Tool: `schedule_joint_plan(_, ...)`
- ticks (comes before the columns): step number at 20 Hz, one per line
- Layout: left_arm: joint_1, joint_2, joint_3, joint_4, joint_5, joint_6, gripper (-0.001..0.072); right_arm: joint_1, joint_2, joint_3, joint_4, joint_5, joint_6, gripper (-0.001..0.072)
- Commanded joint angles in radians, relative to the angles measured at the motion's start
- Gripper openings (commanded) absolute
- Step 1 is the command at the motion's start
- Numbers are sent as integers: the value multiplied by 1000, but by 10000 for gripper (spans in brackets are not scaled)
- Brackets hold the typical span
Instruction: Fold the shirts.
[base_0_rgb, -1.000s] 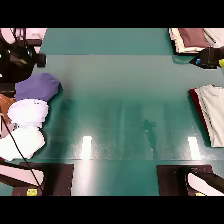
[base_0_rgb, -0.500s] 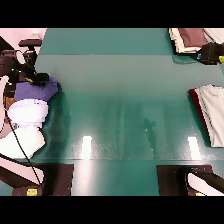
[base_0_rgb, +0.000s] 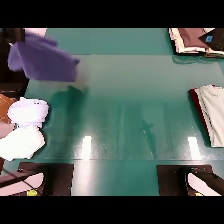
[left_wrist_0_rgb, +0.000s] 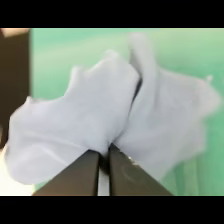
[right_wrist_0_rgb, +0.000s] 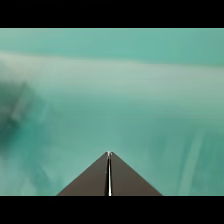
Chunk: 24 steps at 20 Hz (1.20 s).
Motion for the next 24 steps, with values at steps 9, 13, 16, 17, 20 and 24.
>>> schedule_joint_plan(9, -674, -209, 48, -110, 9, 27, 428, 0, 121, 1, 1, -93, -1, 17)
schedule_joint_plan(13, -636, -283, 51, -145, 50, 6, 540, 0, 151, 1, 0, -87, -1, 17)
schedule_joint_plan(16, -430, -264, 58, -124, -61, -48, 540, 0, 150, 0, 1, -85, 0, 16)
schedule_joint_plan(17, -346, -264, 39, -167, -100, -72, 540, 0, 150, 0, 2, -85, 0, 17)
schedule_joint_plan(20, -160, -264, -140, -373, -79, -63, 540, 0, 146, 0, 2, -86, 0, 16)
schedule_joint_plan(24, -116, -273, -454, -426, 94, -34, 540, 1, 111, 0, 13, -41, 0, 16)
